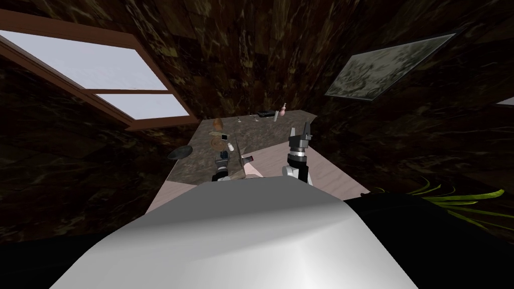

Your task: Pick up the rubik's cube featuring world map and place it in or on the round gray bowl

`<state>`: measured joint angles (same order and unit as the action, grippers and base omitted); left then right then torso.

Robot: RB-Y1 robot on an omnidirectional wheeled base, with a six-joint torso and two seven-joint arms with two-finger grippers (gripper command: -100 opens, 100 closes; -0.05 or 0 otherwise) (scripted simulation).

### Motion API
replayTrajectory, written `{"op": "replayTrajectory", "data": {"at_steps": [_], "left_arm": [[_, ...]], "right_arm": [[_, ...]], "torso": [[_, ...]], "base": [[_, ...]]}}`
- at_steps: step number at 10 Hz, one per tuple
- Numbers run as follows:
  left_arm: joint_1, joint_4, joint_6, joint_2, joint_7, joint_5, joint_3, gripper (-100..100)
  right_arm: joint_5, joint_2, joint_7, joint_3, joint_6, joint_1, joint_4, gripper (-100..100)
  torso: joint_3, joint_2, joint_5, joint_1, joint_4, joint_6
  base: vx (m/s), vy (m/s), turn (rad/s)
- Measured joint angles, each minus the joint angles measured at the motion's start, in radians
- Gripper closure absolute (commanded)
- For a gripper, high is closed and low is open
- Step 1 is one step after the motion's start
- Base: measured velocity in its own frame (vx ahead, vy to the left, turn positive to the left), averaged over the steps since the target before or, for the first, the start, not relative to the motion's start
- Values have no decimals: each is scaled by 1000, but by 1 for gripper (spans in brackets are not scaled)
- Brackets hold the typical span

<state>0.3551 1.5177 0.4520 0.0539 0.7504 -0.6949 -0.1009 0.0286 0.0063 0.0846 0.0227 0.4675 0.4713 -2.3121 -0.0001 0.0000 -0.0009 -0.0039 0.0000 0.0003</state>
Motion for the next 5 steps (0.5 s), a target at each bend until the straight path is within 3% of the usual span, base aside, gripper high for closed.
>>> {"op": "replayTrajectory", "data": {"at_steps": [2,3,5], "left_arm": [[-36,-26,-13,25,15,-19,38,-100],[-38,-25,-17,27,16,-21,41,100],[-38,-25,-18,26,17,-21,40,100]], "right_arm": [[0,0,0,0,0,0,0,0],[0,0,0,0,0,0,0,0],[0,0,0,0,0,0,0,0]], "torso": [[0,0,0,-1,0,0],[0,0,0,1,0,0],[0,0,0,2,0,0]], "base": [[-3,-49,-43],[0,-6,-2],[0,0,0]]}}
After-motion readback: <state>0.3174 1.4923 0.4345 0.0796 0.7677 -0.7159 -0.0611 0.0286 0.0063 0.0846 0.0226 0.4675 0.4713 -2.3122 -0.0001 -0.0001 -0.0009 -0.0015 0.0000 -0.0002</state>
